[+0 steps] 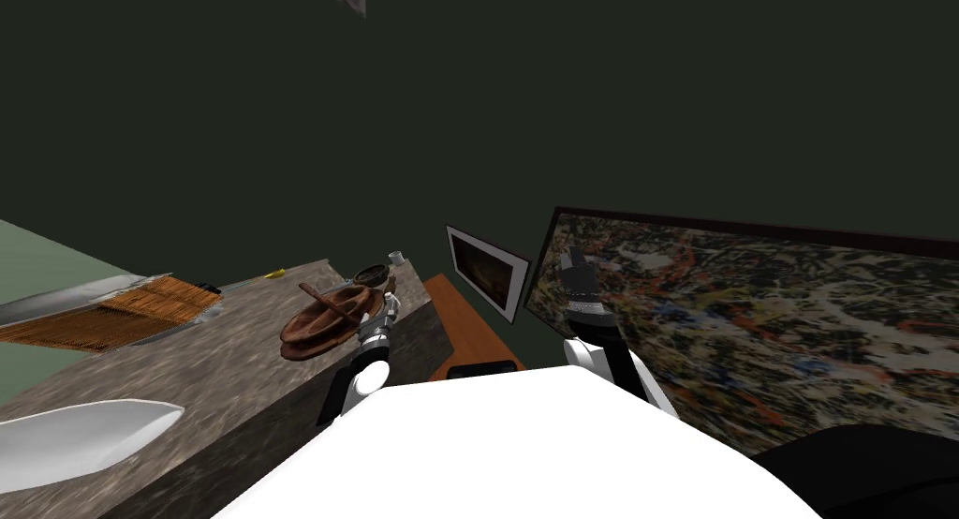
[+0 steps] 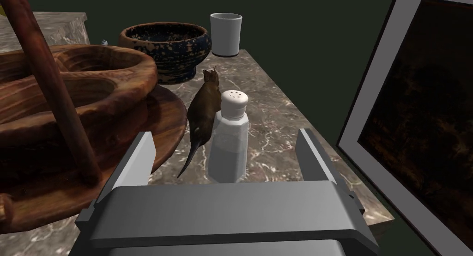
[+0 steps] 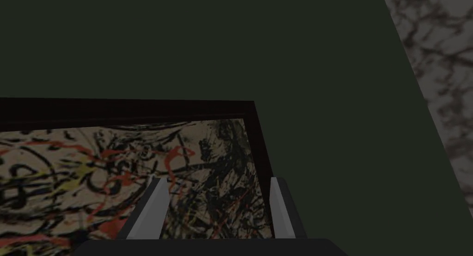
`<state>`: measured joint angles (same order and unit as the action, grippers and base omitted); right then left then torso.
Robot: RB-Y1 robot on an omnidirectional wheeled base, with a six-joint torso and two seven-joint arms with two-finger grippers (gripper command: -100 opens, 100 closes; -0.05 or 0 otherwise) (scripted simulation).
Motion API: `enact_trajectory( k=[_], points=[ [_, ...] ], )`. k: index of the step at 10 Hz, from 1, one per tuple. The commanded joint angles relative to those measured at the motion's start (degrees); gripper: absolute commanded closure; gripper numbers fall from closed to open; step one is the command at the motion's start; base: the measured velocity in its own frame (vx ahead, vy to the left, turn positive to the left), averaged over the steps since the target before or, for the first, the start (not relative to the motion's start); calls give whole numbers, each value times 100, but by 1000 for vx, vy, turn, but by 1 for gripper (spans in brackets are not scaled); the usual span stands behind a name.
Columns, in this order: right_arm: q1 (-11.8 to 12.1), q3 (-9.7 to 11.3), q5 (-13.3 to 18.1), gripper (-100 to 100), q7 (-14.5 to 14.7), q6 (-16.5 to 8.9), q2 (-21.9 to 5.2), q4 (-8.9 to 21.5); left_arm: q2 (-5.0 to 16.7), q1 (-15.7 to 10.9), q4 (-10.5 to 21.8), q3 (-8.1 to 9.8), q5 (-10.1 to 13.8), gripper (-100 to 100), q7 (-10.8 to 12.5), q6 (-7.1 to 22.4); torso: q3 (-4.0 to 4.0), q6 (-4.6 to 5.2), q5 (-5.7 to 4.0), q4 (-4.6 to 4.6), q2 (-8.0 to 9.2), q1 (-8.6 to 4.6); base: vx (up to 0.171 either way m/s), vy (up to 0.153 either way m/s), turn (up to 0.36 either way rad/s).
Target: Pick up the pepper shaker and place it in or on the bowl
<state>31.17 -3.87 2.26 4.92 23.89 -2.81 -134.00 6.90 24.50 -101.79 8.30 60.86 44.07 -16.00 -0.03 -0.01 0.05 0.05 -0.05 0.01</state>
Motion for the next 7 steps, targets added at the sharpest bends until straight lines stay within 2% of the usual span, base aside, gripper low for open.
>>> enact_trajectory(
  k=[1, 3, 4, 7],
  points=[
    [0, 0, 0, 0, 0, 0, 0, 0, 13, -103, -83, -144, 139, -100, -189, -70, 0, 0, 0, 0, 0, 0, -113, -11, 51],
    [0, 0, 0, 0, 0, 0, 0, 0, 33, -241, -137, -298, 305, -100, -378, -154, -9, 1, 1, -3, -16, 1, -86, -19, 47],
    [1, 0, 0, 0, 0, 0, 0, 0, 45, -368, -183, -436, 469, -100, -558, -231, -12, 0, 1, -5, -22, 2, -108, -9, 91],
    [0, 0, 0, 0, 0, 0, 0, 0, 56, -579, -229, -647, 762, -100, -879, -353, -8, 0, 3, -3, -15, 12, -98, 5, 63]
  ],
)
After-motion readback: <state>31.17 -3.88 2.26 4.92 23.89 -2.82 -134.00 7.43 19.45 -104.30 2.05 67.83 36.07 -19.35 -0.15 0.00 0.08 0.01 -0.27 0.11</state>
